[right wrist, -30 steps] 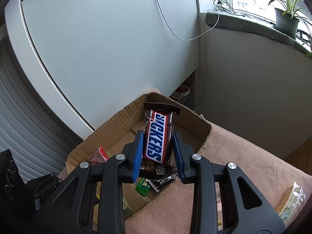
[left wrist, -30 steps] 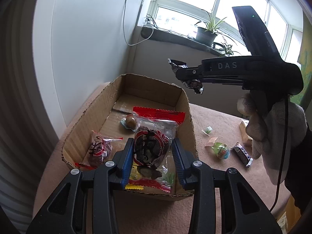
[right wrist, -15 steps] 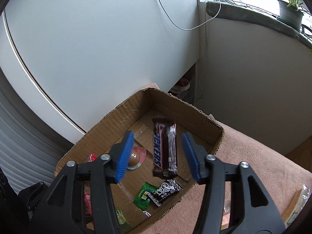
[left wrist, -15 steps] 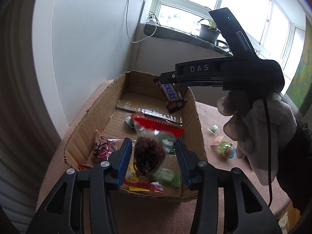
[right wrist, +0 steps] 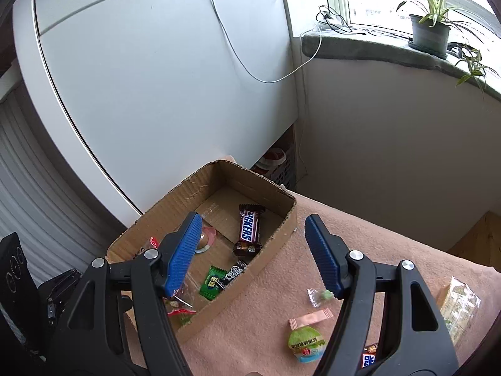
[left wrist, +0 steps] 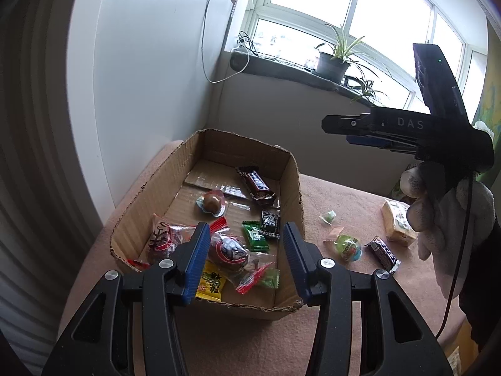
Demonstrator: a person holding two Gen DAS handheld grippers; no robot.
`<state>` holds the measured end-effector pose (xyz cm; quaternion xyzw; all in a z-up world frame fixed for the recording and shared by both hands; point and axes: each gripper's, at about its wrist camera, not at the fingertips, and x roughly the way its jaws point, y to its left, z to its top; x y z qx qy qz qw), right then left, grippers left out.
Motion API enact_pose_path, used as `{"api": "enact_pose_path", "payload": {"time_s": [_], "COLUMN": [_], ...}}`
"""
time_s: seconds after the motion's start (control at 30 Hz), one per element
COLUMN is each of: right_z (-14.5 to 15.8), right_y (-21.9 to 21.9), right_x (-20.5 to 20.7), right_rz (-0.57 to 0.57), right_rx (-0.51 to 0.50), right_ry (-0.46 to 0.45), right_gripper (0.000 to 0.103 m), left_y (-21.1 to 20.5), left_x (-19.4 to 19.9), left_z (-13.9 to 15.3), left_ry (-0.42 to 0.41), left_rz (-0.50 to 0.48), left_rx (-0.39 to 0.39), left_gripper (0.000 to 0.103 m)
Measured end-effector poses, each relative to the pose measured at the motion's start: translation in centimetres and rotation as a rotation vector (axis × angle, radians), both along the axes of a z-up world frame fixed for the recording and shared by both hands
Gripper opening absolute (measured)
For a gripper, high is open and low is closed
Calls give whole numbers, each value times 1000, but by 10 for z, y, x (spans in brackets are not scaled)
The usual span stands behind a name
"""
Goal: Organize snacks
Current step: 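Grasp the green-blue egg candy with the left tool while the right tool grasps the blue-lettered chocolate bar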
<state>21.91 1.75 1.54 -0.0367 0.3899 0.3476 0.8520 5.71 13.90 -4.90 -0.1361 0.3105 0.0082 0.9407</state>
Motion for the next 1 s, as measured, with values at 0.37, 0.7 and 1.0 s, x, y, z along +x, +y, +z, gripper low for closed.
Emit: {"api": "enact_pose_path", "payload": {"time_s": [0.37, 0.7, 1.0], "right_z": [18, -6, -44], "right_y": [-119, -188, -198], "right_x": [-40, -72, -88], "right_rz": [-117, -167, -152], "right_rx": [27, 8, -33], "right_ry": [-41, 11, 60], "right_gripper": [71, 71, 71], "left_y": [-40, -87, -129], "left_x": [-4, 6, 30], "left_z": [3, -7, -28], "left_ry": [-8, 26, 97], "left_rz": [-66, -155, -234], "left_rx": [-6, -9, -25], "left_gripper": [47, 47, 47]}}
